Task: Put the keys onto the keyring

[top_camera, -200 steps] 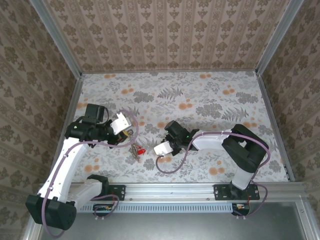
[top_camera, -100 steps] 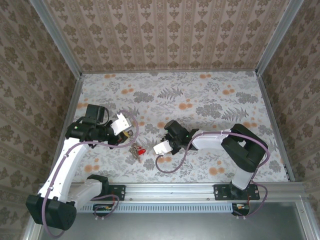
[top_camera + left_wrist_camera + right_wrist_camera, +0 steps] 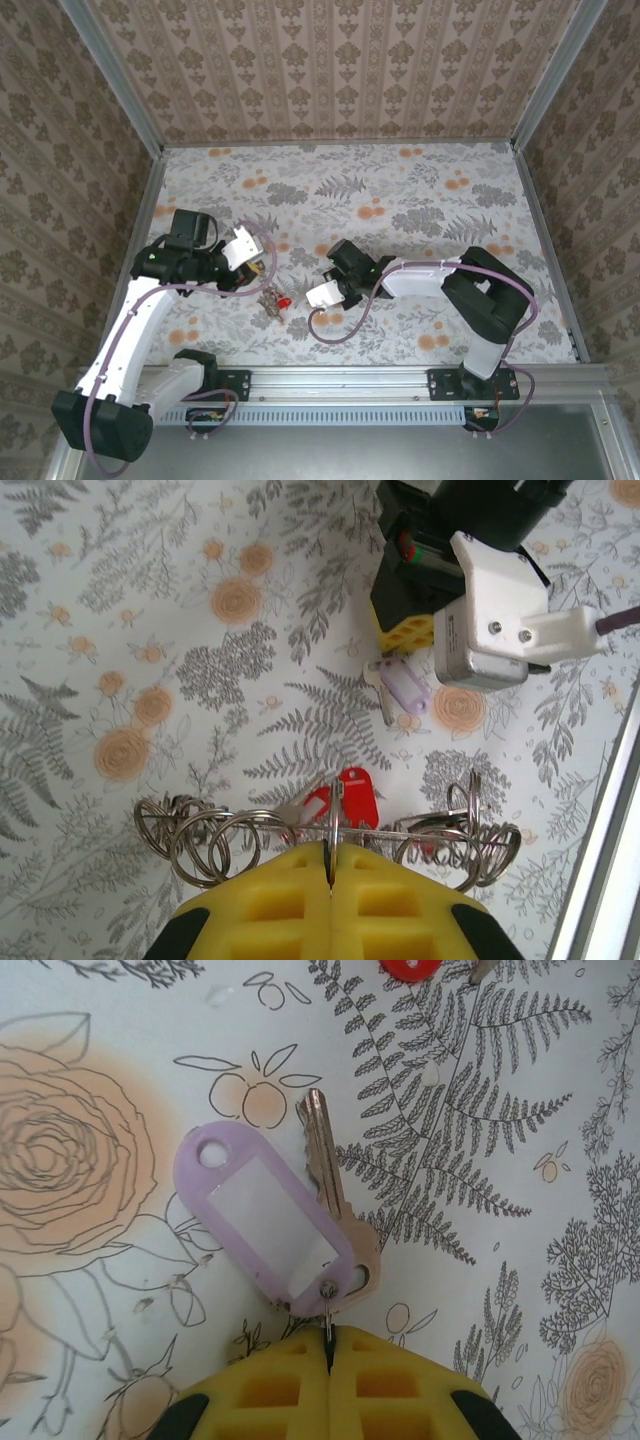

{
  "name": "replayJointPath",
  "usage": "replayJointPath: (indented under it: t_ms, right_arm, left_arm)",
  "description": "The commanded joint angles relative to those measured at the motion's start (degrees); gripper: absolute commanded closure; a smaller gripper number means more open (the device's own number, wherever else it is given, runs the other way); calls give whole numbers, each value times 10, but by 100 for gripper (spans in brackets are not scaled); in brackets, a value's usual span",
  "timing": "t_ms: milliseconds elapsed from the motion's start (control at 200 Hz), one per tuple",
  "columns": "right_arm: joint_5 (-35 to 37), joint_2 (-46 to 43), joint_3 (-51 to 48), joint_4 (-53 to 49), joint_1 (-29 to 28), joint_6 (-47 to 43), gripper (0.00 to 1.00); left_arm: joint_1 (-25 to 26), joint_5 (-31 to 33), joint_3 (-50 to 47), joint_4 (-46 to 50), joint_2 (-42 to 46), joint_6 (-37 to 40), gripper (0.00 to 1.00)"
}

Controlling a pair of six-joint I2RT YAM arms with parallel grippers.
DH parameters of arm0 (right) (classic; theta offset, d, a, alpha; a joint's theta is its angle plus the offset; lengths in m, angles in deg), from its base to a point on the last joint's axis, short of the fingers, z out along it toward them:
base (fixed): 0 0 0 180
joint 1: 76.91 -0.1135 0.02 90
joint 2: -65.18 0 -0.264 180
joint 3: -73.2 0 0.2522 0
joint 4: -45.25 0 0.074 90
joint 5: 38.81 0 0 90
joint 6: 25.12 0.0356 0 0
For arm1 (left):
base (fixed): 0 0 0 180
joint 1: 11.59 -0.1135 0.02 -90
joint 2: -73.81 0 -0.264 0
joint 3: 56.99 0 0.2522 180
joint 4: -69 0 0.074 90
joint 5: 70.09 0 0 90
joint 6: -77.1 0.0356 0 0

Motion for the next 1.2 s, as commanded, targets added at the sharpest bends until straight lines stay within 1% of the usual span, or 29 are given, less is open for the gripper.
replayJointPath:
  t_ms: [0, 60, 160, 245, 290, 295, 350, 390, 400, 420, 580, 695, 930, 1195]
  right_arm:
    - [-42, -74, 1, -10, 9, 91, 100]
    - [-52, -112, -15, 18, 14, 160, 100]
    - [-65, -170, -41, 68, 16, 270, 100]
    - [-57, -196, -54, 97, 15, 352, 100]
    - [-45, -227, -61, 117, 15, 392, 100]
    - [-44, -229, -62, 119, 14, 396, 100]
    - [-30, -247, -77, 162, 14, 446, 100]
    - [-32, -258, -87, 194, 13, 478, 100]
    - [-33, -260, -89, 199, 12, 485, 100]
    - [-35, -265, -92, 211, 11, 494, 100]
    - [-28, -282, -105, 275, -4, 543, 100]
    - [-23, -282, -103, 291, -13, 555, 100]
    - [-19, -262, -85, 309, -32, 589, 100]
    - [13, -238, -72, 335, -40, 621, 100]
  left_arm:
    - [2, -49, -14, -71, 27, -34, 100]
    - [12, -71, -27, -120, 40, -57, 100]
    - [36, -69, -47, -199, 49, -100, 100]
    - [69, -52, -43, -212, 38, -99, 100]
    - [85, -49, -39, -209, 29, -96, 100]
    - [86, -40, -38, -209, 28, -95, 100]
    - [104, -24, -35, -211, 19, -93, 100]
    - [105, -15, -34, -218, 12, -99, 100]
    - [118, -14, -35, -220, 11, -101, 100]
    - [126, -10, -35, -226, 8, -105, 100]
    - [156, 27, -38, -270, -7, -154, 100]
    - [163, 41, -47, -301, -9, -179, 100]
    - [178, 48, -50, -318, -16, -189, 100]
    - [183, 64, -50, -321, -10, -186, 100]
